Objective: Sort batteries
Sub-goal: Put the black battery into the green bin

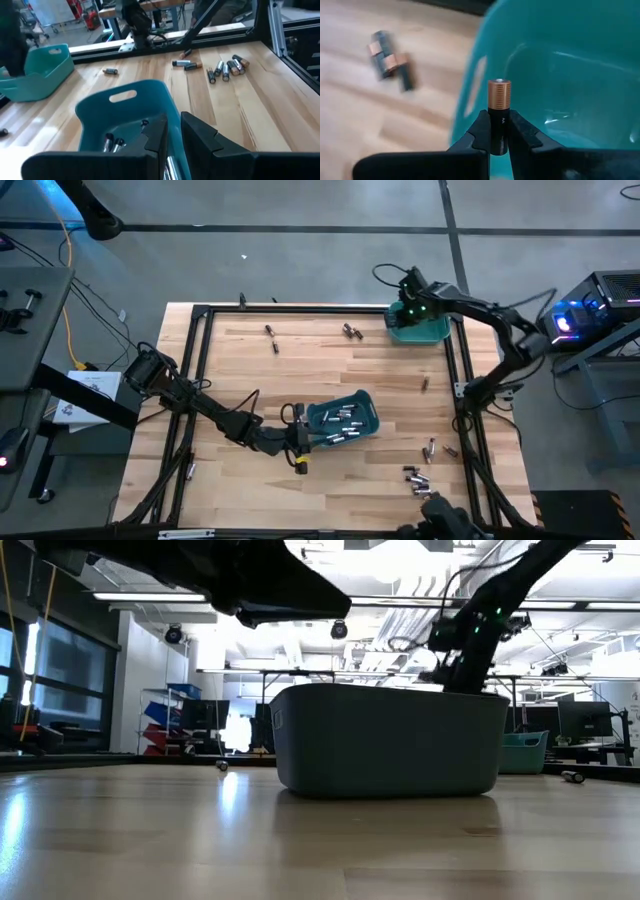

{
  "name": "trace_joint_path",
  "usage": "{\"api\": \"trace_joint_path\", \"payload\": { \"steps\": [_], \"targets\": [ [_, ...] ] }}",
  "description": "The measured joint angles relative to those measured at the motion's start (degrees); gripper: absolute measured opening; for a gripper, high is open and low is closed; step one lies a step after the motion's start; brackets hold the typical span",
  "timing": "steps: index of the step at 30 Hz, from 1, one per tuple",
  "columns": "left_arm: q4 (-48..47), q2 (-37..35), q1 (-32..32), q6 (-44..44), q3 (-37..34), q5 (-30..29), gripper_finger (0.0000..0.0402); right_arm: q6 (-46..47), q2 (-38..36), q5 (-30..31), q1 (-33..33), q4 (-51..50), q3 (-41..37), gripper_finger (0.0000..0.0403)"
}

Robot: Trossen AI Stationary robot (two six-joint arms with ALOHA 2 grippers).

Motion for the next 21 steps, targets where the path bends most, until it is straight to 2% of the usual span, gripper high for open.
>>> {"api": "trace_joint_path", "payload": {
  "steps": [8,14,21],
  "targets": [
    [0.7,0.0,0.0,0.7,0.0,0.0,0.0046,2.1,8.8,0.5,-3.0,1.5,0.0,0.0019],
    [0.7,0.0,0.0,0.7,0.0,0.0,0.0046,2.0,11.6,0.2,-3.1,3.8,0.0,0.0021],
    [0.7,0.0,0.0,0.7,0.0,0.0,0.0046,2.5,11.6,0.0,-3.1,3.7,0.0,0.0089]
  ]
}}
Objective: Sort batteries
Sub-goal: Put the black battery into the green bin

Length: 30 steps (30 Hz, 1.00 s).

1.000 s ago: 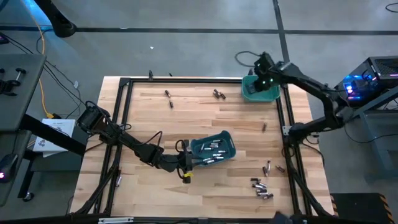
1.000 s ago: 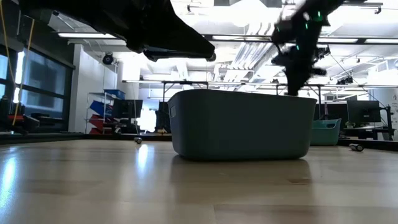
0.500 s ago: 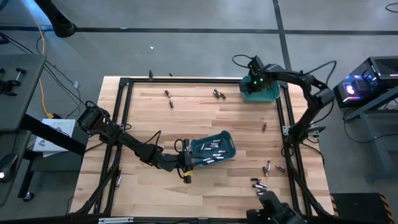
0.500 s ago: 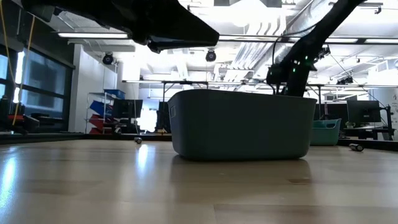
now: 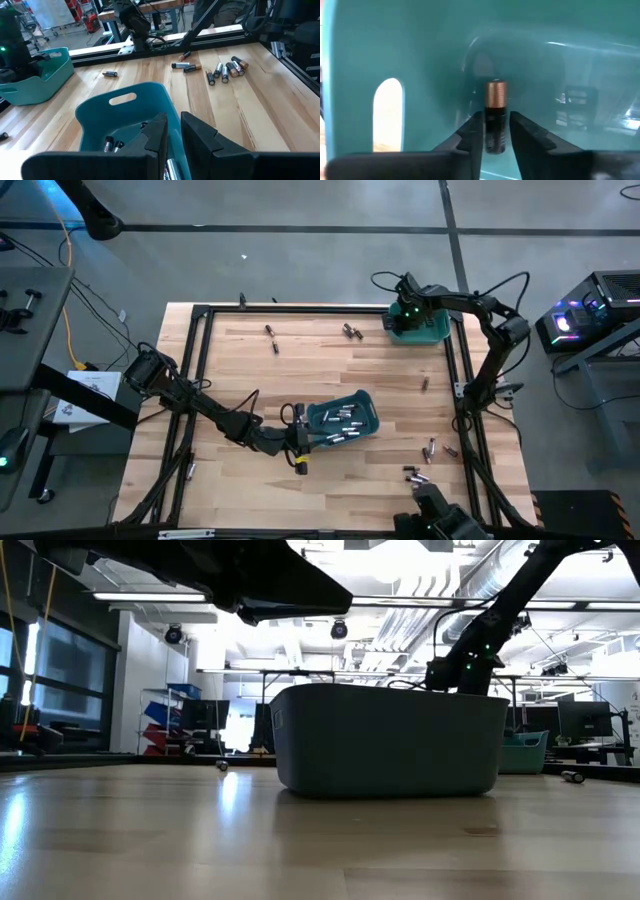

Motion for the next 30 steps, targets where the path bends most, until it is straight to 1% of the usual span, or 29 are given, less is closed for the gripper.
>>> {"api": "trace_joint_path", "payload": {
  "steps": [6,9,13,16,20,24,28,30],
  "targets": [
    [0.0,0.0,0.0,0.0,0.0,0.0,0.0046,0.6,-0.3,0.0,0.0,0.0,0.0,0.0126],
    [0.0,0.0,0.0,-0.3,0.0,0.1,0.0046,0.1,-2.4,0.3,-0.2,0.0,0.0,0.0142],
    [0.0,0.0,0.0,-0.4,0.0,0.1,0.0046,0.0,-7.8,2.0,-1.3,-0.5,0.0,0.0153],
    [0.0,0.0,0.0,-0.6,0.0,0.1,0.0046,0.0,-13.4,3.9,-1.9,-1.2,0.0,0.0154],
    [0.0,0.0,0.0,-0.6,0.0,0.1,0.0046,-2.0,-21.7,6.8,-1.2,-1.5,0.0,0.0155],
    [0.0,0.0,0.0,-0.6,0.0,0.1,0.0046,-4.8,-29.5,9.9,2.5,-1.1,0.0,0.0149],
    [0.0,0.0,0.2,-0.1,0.0,0.0,0.0046,-8.1,-35.4,12.0,9.3,-0.8,0.0,0.0141],
    [0.0,0.0,0.5,0.0,0.0,0.0,0.0046,-10.4,-37.4,12.5,13.8,-1.2,0.0,0.0138]
  ]
}}
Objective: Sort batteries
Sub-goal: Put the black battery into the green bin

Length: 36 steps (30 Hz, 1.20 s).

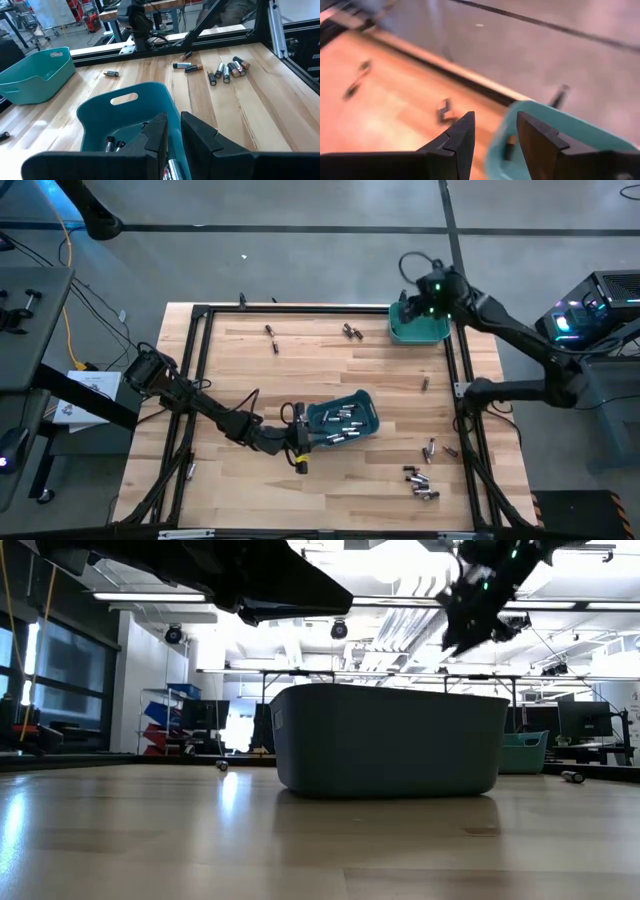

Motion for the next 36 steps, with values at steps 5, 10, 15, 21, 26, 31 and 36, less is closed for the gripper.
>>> {"api": "trace_joint_path", "payload": {
  "steps": [5,10,15,21,26,31,36],
  "targets": [
    [0.0,0.0,0.8,-0.5,0.0,-2.0,0.0046,-3.3,-2.8,0.8,15.6,-4.8,-0.2,0.0137],
    [0.0,0.0,0.7,-0.6,0.0,-7.6,0.0046,-0.4,-2.2,8.8,29.2,-4.8,-2.6,0.0137],
    [-0.4,-0.1,0.6,-4.5,0.0,-13.8,0.0046,3.6,3.3,6.5,30.1,-1.4,-3.4,0.0145],
    [-11.7,-5.7,0.6,-13.4,0.0,-16.1,0.0046,1.4,15.6,2.0,23.8,3.7,0.8,0.0198],
    [-30.8,-14.2,0.2,-23.5,0.0,-19.6,0.0046,-2.0,28.9,1.0,16.3,3.7,9.9,0.0241],
    [-43.9,-18.8,-0.3,-31.9,0.0,-20.9,0.0046,-4.5,41.4,-3.2,9.2,-1.4,19.7,0.024],
    [-49.3,-18.8,-1.4,-37.6,0.0,-21.1,0.0046,-6.1,50.4,-5.7,5.4,-5.4,24.9,0.022]
  ]
}}
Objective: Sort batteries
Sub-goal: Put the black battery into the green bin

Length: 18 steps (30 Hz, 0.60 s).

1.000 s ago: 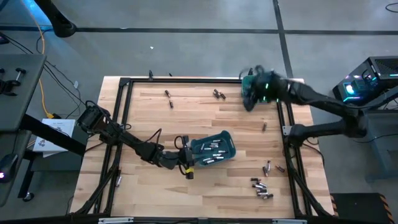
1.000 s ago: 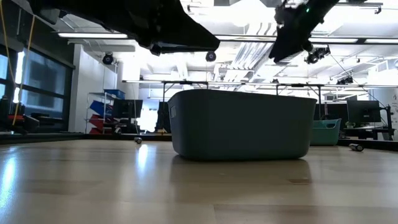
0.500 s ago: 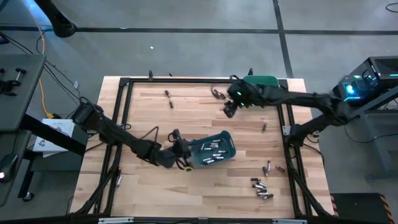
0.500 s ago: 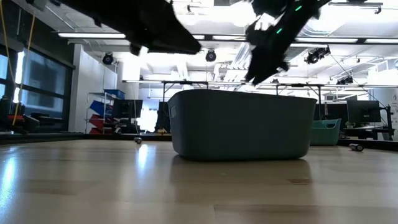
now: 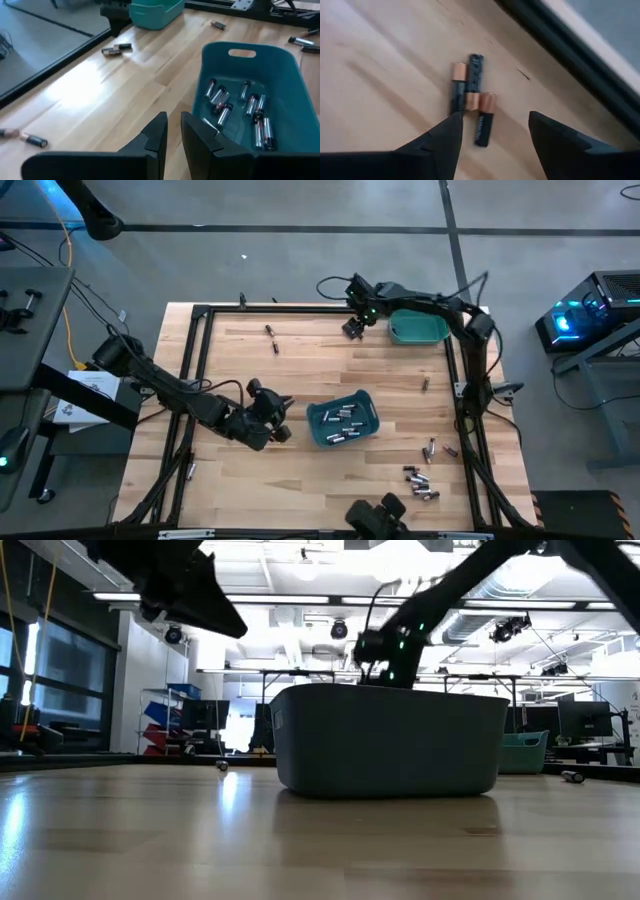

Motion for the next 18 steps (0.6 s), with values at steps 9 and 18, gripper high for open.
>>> {"api": "trace_joint_path", "payload": {
  "steps": [9,18],
  "targets": [
    [-0.8,1.2,-1.8,-1.9,0.0,-1.7,0.0046,-1.0,5.2,-0.4,-0.5,-0.9,0.4,0.018],
    [-0.6,1.2,-1.8,-1.3,0.0,-3.5,0.0046,-1.5,5.2,-0.7,0.1,-0.4,-0.3,0.0091]
  ]
}}
